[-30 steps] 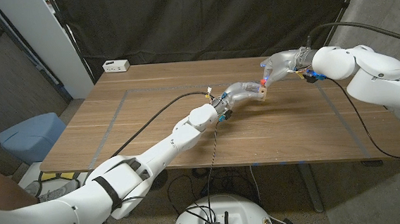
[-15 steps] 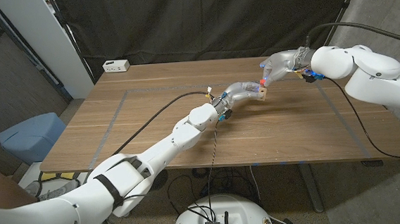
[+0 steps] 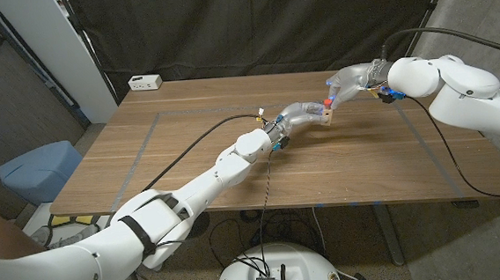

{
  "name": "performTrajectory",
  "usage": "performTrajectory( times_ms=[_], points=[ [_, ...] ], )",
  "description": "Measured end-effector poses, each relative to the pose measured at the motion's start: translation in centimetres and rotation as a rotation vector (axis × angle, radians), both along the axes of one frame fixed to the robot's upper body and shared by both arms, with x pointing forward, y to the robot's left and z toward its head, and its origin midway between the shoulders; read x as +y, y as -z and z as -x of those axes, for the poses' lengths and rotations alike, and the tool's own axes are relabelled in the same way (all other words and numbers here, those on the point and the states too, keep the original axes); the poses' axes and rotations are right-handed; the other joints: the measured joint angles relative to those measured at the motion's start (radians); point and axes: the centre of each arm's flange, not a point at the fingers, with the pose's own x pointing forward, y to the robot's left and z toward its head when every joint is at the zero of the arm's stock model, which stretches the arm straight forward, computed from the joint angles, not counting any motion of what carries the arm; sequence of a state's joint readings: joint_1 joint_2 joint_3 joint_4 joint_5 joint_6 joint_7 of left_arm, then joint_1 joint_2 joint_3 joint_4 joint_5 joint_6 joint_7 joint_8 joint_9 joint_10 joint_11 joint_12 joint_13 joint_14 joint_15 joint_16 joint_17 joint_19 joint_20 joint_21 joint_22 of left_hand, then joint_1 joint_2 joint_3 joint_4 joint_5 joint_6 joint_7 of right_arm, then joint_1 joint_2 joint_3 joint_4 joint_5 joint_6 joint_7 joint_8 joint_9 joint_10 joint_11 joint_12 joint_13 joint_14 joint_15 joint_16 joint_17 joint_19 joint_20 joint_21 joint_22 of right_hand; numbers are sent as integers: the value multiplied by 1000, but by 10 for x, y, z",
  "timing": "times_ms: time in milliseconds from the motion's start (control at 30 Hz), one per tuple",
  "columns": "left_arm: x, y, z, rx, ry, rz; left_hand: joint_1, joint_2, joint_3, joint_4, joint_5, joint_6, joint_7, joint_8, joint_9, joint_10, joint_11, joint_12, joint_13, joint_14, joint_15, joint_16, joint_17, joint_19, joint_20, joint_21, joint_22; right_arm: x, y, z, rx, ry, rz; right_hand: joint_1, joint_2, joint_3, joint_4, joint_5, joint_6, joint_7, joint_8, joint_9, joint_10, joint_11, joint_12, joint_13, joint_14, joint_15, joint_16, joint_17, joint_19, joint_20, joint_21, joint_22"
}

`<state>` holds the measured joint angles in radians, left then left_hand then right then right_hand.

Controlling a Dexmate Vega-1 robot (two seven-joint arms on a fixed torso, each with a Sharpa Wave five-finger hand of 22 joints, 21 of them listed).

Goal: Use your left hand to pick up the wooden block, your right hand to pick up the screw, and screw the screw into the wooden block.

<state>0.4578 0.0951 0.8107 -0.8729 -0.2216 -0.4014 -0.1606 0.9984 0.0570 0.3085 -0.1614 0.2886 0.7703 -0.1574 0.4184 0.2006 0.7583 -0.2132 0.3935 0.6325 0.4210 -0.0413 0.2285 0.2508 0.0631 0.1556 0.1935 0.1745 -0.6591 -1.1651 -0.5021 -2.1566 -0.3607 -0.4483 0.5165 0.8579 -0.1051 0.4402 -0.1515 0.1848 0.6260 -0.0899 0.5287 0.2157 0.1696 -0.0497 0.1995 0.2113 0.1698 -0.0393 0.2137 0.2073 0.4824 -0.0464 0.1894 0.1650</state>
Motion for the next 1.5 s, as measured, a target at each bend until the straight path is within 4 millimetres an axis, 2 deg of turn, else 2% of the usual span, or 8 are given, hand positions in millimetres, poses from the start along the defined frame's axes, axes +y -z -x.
performTrajectory(
  times_ms=[133,533,767,867,1400,1500],
  points=[
    [0,0,0,1,1,0,0,0,0,0,0,0,0,0,0,-2,-1,0,0,0,0,0,0,0,0,0,0,-1,0,0,2,8,1,-3,-3,0,0,0,-27,-5,-11,-2,-6,5,-4,0,-10,2,0,0,-8,0,0,0],
    [0,-2,1,-5,7,0,0,0,0,0,-1,0,0,0,0,-3,1,0,-2,0,0,0,3,0,0,0,0,2,-4,8,-6,19,36,-6,-6,3,-3,0,-91,-34,-38,-2,-44,-19,-11,0,-33,3,-12,-3,-31,2,-5,0],
    [-1,0,3,-5,10,-3,0,0,0,0,0,0,0,0,0,-3,1,0,3,0,0,0,3,0,0,0,0,7,-7,14,-14,28,69,-12,-12,7,-7,0,-109,-52,-53,-2,-63,-27,-15,0,-51,0,-15,-3,-52,24,-5,0],
    [-1,0,4,-6,10,-4,0,0,0,0,0,0,0,0,0,-4,1,0,3,0,0,0,3,0,0,0,0,8,-9,16,-18,34,84,-12,-12,7,-7,0,-112,-55,-53,-2,-63,-27,-15,0,-56,5,-15,-3,-56,34,-5,0],
    [-2,1,7,-8,12,-5,0,0,0,0,0,0,0,-2,0,-3,0,0,-1,0,0,0,3,0,0,0,0,18,-12,25,-36,60,173,0,-24,14,-14,0,-90,-77,-53,-2,-74,-38,-15,0,-60,1,-15,-8,-55,45,-5,0],
    [-3,1,7,-8,9,-7,0,0,0,0,0,0,0,-3,0,-3,1,0,0,0,0,0,3,0,0,0,0,25,-14,27,-41,48,182,4,-28,14,-14,0,-90,-77,-53,-2,-74,-38,-15,0,-67,2,-15,-8,-63,52,-5,0]
  ],
)
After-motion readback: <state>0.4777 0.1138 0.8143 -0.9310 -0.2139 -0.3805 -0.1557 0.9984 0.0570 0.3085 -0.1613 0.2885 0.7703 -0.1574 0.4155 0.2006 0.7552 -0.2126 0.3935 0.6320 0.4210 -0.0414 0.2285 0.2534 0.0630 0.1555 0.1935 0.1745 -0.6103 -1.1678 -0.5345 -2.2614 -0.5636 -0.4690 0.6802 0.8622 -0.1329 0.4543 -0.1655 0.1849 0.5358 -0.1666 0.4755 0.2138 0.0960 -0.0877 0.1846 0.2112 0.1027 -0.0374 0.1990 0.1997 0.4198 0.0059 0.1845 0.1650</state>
